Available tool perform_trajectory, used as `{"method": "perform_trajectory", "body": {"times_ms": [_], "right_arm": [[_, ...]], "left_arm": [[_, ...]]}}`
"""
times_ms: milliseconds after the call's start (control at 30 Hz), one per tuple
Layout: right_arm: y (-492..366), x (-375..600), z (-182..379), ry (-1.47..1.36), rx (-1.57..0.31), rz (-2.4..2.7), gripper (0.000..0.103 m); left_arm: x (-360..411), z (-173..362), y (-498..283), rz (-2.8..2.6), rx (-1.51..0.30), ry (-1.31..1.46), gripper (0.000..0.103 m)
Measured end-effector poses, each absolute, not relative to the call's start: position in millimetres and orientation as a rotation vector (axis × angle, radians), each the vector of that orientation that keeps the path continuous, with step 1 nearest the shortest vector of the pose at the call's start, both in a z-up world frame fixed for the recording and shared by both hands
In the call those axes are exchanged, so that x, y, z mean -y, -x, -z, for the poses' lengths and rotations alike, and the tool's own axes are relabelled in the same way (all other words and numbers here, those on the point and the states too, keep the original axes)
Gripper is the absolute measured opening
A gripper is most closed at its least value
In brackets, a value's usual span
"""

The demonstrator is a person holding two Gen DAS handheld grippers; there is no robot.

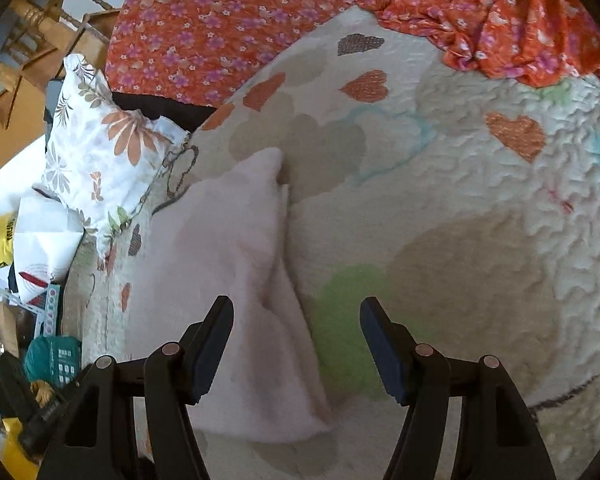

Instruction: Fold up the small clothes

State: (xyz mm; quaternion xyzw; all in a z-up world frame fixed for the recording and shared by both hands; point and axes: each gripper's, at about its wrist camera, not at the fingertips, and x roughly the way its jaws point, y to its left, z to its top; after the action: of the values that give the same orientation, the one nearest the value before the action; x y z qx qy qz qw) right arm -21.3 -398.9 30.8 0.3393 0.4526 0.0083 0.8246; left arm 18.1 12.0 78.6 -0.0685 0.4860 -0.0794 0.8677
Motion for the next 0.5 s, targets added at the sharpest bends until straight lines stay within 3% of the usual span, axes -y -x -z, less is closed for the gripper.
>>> {"method": "perform_trajectory", "body": {"times_ms": [500], "right_arm": [[-59.1, 369.1, 1.3, -0.607, -1.114, -0.030, 0.071]], "left_arm": [[-12.9, -60.5, -12.2, 0.184, -1.067, 0.190, 0.075]]}}
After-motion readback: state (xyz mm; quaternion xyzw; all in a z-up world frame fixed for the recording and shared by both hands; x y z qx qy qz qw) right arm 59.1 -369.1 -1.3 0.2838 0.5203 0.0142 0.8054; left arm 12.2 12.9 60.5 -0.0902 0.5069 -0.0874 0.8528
